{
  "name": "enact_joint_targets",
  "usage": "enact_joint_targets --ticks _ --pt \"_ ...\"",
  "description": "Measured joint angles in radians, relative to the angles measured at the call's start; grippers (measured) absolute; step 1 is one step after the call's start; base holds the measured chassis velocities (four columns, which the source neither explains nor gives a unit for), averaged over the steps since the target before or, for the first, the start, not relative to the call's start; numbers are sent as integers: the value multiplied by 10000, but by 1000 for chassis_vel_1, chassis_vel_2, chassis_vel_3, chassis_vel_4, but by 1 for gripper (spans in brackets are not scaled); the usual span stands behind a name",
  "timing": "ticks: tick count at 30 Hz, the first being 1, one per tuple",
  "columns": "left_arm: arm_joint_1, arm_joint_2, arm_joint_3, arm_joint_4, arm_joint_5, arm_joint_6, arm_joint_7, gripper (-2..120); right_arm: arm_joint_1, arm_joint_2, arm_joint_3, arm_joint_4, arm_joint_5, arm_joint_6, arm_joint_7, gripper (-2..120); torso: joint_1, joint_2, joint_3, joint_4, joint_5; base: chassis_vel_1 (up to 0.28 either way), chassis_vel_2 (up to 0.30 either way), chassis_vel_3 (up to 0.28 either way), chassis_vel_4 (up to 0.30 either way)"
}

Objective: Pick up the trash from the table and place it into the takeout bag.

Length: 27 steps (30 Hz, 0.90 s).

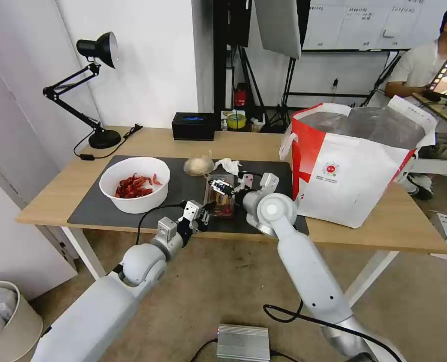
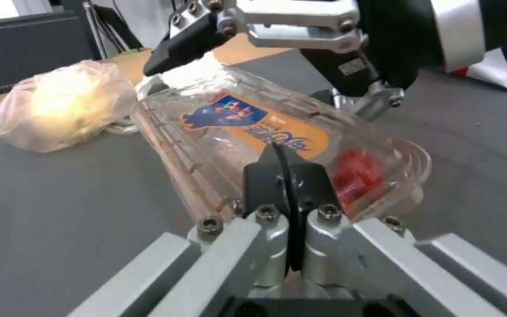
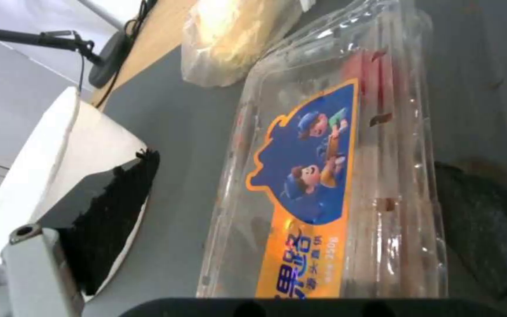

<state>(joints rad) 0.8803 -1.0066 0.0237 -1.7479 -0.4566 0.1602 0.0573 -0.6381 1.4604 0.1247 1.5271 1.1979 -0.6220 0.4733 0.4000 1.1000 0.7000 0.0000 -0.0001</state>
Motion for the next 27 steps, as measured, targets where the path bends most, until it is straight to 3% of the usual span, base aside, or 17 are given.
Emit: enact_joint_targets --ticks 27 --pt "250 -54 -149 -154 14 -17 -36 0 5 135 -83 -214 -109 -73 -26 100 -1 0 -1 -1 0 0 0 0 0"
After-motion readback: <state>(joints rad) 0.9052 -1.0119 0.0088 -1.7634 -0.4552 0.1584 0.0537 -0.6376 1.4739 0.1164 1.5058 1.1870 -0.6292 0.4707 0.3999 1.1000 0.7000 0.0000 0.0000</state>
